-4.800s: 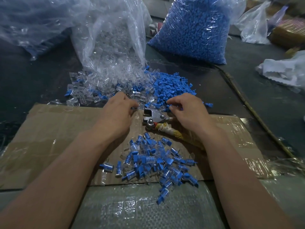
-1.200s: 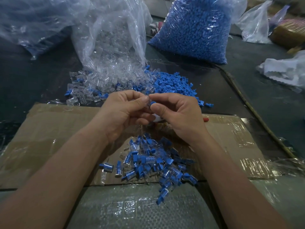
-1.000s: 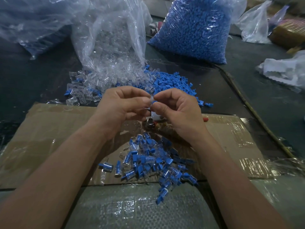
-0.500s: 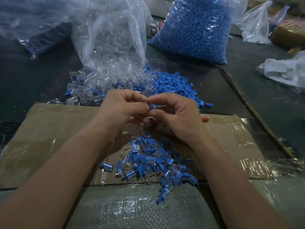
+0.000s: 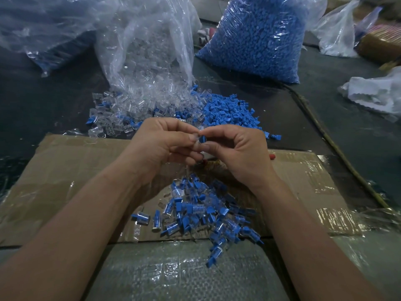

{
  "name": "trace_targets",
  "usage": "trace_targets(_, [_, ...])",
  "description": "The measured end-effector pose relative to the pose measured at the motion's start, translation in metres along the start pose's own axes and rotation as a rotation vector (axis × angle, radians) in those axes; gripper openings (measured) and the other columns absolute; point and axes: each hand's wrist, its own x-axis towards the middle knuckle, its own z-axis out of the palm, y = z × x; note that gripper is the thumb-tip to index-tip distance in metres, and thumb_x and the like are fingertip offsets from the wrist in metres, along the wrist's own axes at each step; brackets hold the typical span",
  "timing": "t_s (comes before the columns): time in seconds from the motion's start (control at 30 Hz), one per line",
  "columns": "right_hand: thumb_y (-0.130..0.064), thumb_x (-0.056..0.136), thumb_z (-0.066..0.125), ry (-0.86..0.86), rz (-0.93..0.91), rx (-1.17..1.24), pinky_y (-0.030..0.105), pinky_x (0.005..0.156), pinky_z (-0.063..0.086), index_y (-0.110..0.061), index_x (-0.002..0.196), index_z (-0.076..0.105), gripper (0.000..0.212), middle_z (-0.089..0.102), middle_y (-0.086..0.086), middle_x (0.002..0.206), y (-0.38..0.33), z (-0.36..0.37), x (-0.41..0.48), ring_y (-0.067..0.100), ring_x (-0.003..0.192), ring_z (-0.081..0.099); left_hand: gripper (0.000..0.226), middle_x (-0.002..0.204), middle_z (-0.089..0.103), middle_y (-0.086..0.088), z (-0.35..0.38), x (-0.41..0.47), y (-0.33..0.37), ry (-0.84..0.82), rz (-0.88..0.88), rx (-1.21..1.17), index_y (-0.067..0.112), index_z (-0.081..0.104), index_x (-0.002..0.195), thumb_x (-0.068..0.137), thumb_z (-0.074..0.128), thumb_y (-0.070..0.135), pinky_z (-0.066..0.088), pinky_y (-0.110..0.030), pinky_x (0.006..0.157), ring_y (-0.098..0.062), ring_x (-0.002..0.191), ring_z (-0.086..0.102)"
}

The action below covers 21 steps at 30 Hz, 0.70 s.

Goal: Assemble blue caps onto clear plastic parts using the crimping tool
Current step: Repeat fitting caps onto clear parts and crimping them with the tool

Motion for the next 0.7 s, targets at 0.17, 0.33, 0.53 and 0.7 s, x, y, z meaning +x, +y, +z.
trace_targets(0.17, [-0.003,0.073,0.072,0.010,0.007,0.011,0.012,0.073,0.050,-0.023,0.094,0.065,0.030,0.063,-0.019,0.078,0.0010,-0.0008,0.0006,-0.004,0.076,0.063,0.014,0.060,0.067,-0.011,-0.0003,0.0003,-0.0018,-0.001,0.002,0.012,0.002,0.062,0.077,0.063,0.061,0.003,0.051,-0.019,0.045,-0.018,0.052,0.066])
trace_targets(0.33, [-0.005,0.073,0.072,-0.006,-0.004,0.008,0.014,0.075,0.051,-0.020,0.101,0.064,0.033,0.063,-0.018,0.082,0.0017,-0.0004,0.0004,-0.003,0.078,0.063,0.020,0.061,0.068,-0.011,-0.0019,0.0012,-0.0031,0.009,0.013,0.023,0.002,0.062,0.077,0.058,0.064,0.008,0.051,-0.019,0.045,-0.018,0.052,0.066])
trace_targets(0.53, [-0.004,0.074,0.071,0.009,-0.041,-0.010,0.013,0.075,0.050,-0.015,0.105,0.062,0.034,0.065,-0.010,0.087,0.0040,0.0010,0.0005,-0.002,0.081,0.063,0.019,0.062,0.069,-0.012,-0.0035,0.0027,-0.0040,0.008,0.023,0.033,0.003,0.064,0.075,0.057,0.066,0.009,0.052,-0.020,0.046,-0.018,0.052,0.067])
trace_targets(0.7, [-0.003,0.074,0.070,0.025,-0.072,-0.035,0.011,0.074,0.050,-0.012,0.106,0.062,0.034,0.064,-0.008,0.086,0.0045,0.0010,0.0002,-0.002,0.081,0.062,0.019,0.061,0.069,-0.012,-0.0028,0.0019,-0.0034,-0.007,0.027,0.046,0.004,0.065,0.074,0.056,0.067,0.010,0.051,-0.019,0.045,-0.019,0.052,0.067])
